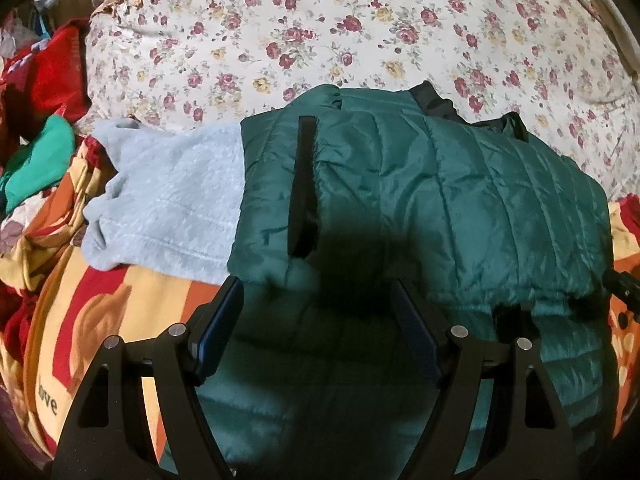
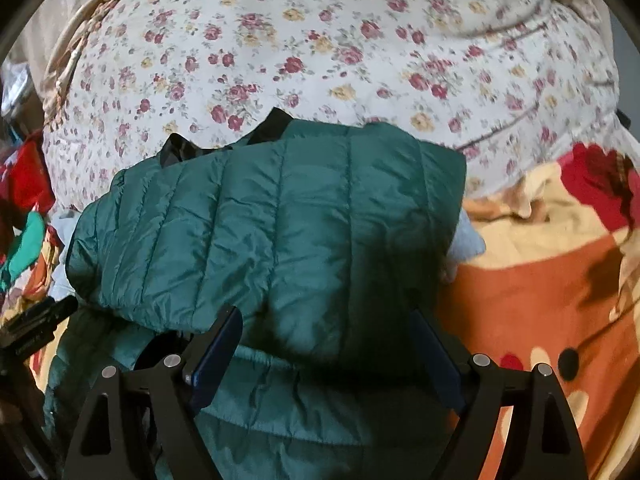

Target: Fold large clothes

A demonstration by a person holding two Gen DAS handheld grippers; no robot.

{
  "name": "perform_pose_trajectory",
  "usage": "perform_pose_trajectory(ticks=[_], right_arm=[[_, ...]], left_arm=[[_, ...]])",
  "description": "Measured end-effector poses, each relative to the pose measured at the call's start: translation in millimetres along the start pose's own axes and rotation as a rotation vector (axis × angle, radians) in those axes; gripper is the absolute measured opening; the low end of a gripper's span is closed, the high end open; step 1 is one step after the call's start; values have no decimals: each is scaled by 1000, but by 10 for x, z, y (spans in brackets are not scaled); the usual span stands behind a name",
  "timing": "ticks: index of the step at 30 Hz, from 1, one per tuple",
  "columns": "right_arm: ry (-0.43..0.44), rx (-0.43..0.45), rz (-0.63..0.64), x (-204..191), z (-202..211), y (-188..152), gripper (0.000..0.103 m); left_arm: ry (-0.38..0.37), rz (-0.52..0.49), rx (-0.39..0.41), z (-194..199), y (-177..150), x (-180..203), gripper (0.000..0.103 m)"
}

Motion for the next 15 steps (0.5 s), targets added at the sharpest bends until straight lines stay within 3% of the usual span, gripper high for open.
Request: perform_pose_trajectory(ticks=[15], right_arm=[[16, -61, -10, -59, 51, -377, 84]], left_arm=[[-13, -10, -17, 155, -340, -90, 77]])
Point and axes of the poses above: each gripper's, at about its wrist camera, not at the fingertips, and z roughly against the way its jaws point, x to its right, y to its top, the point moved 1 cm from there along -z, roughly the way its jaws point, and after that the axes turned 6 degrees about -x, right-handed, at the moved point
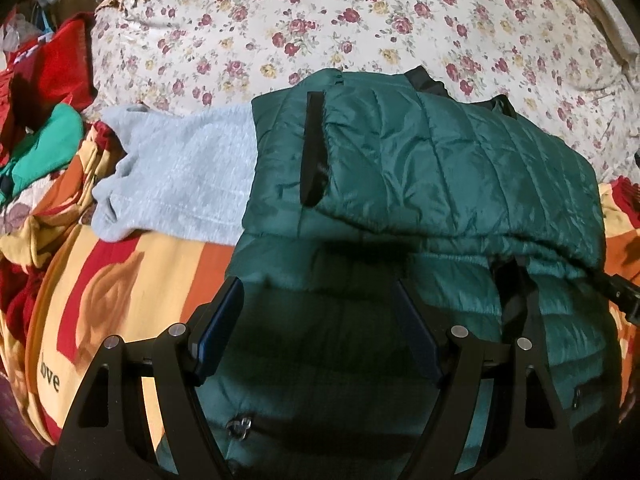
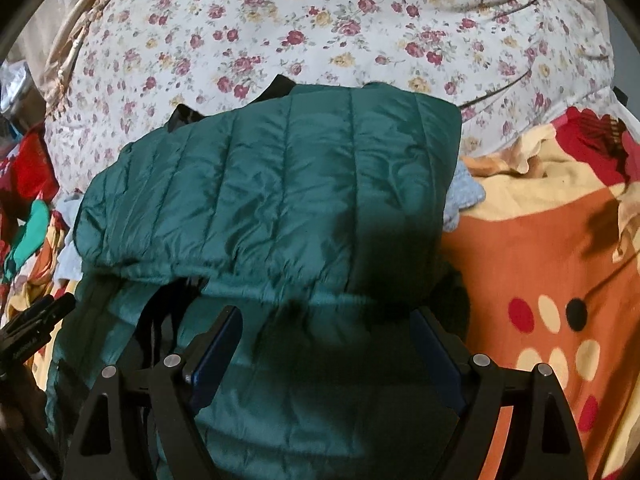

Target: Fold large clothes

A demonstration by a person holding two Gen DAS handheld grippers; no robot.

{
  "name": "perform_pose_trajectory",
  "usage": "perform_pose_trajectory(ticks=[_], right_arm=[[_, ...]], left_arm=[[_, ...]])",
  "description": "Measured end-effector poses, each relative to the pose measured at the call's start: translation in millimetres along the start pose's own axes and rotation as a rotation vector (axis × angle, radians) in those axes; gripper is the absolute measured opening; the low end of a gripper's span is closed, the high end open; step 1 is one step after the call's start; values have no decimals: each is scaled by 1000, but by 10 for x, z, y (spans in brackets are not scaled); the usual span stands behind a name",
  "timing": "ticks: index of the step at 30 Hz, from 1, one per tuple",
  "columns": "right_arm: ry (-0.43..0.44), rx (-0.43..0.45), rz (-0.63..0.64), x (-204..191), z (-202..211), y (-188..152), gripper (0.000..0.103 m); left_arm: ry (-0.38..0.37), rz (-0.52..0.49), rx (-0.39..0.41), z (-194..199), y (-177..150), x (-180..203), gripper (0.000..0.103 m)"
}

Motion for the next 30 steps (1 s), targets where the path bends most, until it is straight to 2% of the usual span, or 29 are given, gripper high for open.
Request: perform_pose_trajectory(ticks=[13, 30], right_arm=[[23, -24, 7, -95, 215, -408, 84], [-3, -39, 37, -150, 484, -1056, 84]], left_arm=[[-14, -11, -31, 268, -469, -212, 77], [-43, -12, -91, 451, -1112, -471, 77]])
Point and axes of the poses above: each gripper's, at about its wrist camera, not at the fingertips, and z roughly against the way its jaws point, x to its right, y to its top, the point moved 1 cm from there along -z, roughly the way its jaws point, and after that the axes turned 6 degrees about -x, right-handed, at the moved point
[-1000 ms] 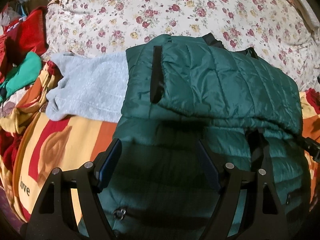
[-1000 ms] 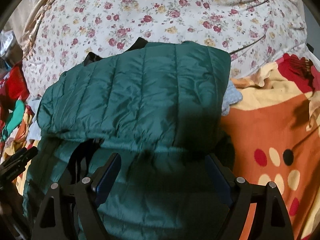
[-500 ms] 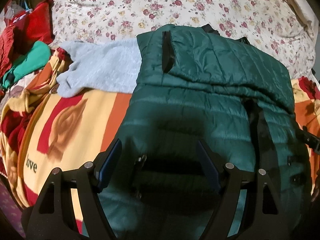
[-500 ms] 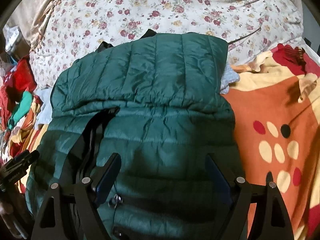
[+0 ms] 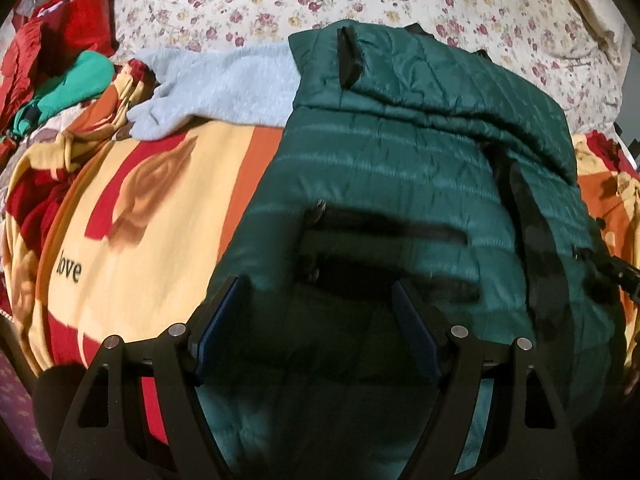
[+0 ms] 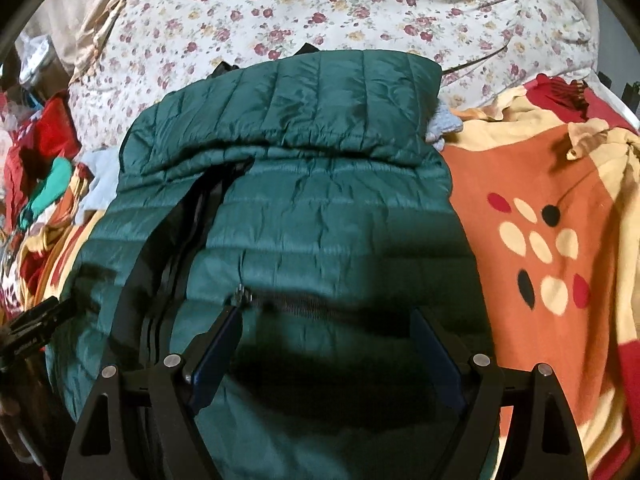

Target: Fold large clothes

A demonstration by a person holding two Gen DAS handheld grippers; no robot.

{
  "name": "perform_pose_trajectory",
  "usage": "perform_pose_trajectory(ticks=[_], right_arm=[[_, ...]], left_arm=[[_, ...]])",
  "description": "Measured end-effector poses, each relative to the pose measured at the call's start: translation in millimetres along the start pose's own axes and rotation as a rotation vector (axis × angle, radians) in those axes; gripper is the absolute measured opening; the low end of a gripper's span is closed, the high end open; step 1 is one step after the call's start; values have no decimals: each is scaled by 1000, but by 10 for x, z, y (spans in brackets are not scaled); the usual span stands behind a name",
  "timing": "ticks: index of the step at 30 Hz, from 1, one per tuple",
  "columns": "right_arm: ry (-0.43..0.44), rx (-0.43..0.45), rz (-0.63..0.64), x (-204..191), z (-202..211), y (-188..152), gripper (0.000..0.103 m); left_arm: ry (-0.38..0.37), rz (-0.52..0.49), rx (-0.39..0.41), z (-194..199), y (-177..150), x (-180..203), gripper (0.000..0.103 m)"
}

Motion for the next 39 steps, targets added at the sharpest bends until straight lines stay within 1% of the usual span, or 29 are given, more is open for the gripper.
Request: perform_pose_trajectory(ticks=[9, 12, 14, 20, 23, 25, 29, 32, 34, 36, 37, 38, 39], right_arm=[[13, -31, -4, 72, 162, -331, 84], [13, -44, -18, 178, 252, -428, 84], [27, -67, -35, 259, 290, -484, 84], [62, -111, -98, 502, 370, -624, 85], [68, -142, -146, 622, 318, -676, 87], [99, -180, -169, 664, 245, -723, 87], [168, -234, -154, 586, 173, -813, 87], [195, -234, -110, 479, 232, -829, 87], [228, -224, -88, 436, 285, -848, 88], [239, -224, -73, 432, 263, -867, 87], [242, -237, -70, 438, 222, -875, 87], [243, -250, -64, 432, 187, -884, 80], [239, -261, -48, 406, 165, -888, 71]], left_arm=[[-22, -18, -18, 119, -206, -106, 77], [-64, -11, -17, 187, -259, -199, 77], [-89, 16, -23, 211, -289, -297, 77], [-146, 128, -92, 130, -399, -616, 78], [-191, 156, -157, 21, -465, -688, 79], [-218, 171, -185, -27, -512, -702, 80], [-228, 160, -187, -30, -542, -662, 83], [-264, 167, -214, -43, -566, -644, 83], [-257, 141, -208, -36, -568, -612, 83], [-251, 117, -205, -71, -568, -606, 83], [-251, 116, -206, -87, -570, -608, 83], [-252, 119, -205, -87, -567, -609, 83], [-260, 120, -204, -72, -566, -606, 79]])
Point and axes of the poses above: each gripper's, at about its wrist camera, not at the fingertips, and z roughly against the way its jaws point, x to its right, y to its top, the point moved 1 cm from there along -z, roughly the way its jaws point, and after that the axes turned 6 degrees about -x, right-handed, at the moved point
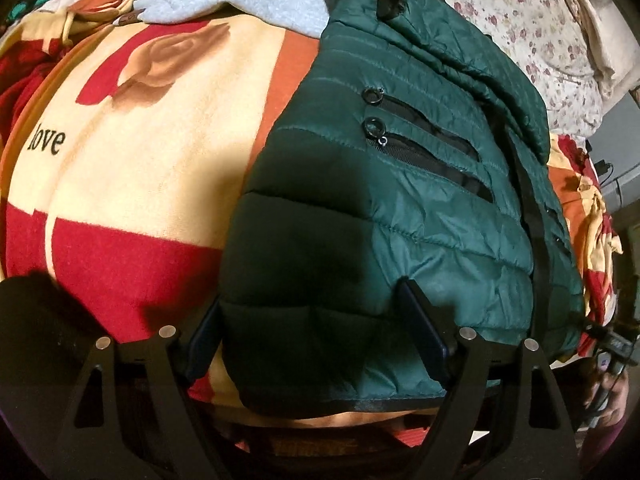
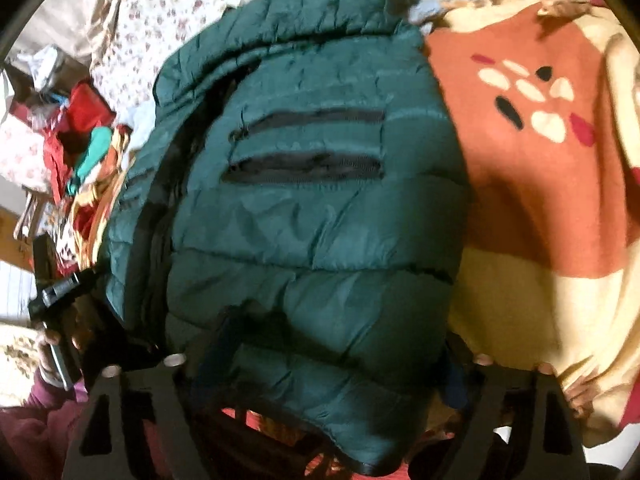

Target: Fold large clothes

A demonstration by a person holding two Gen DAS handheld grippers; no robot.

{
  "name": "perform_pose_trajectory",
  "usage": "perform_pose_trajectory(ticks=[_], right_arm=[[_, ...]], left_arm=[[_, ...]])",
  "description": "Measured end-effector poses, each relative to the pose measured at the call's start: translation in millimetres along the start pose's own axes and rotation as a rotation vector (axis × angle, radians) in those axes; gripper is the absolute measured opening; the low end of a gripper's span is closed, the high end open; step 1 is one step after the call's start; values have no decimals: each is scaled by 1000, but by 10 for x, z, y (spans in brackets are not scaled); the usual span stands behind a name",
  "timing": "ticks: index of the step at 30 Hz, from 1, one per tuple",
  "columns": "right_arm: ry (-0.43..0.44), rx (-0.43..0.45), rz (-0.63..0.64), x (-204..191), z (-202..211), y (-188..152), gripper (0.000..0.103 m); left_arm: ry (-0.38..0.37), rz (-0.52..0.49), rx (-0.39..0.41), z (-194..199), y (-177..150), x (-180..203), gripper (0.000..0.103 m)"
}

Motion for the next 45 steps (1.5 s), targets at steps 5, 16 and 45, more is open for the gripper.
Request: perform_pose_trajectory(ticks=[5, 16, 45], right_arm=[[95, 25, 42, -39, 169, 44, 53], [107, 100, 47, 17, 329, 128, 20], [40, 478, 22, -88, 1012, 2079, 19]], left_arm=[[16, -62, -5, 15, 5, 75, 62], [64, -85, 69, 189, 35, 148, 16], [137, -93, 453, 767, 1941, 891, 12]])
Point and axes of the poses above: each gripper's, at about its wrist camera, not at the fingertips, and z roughly against the way its jaws point, x to its right, y to its top, the point moved 1 cm from there along -z, roughly the way its jaws point, and after that the axes turned 6 degrees about -x, right-handed, at the moved point
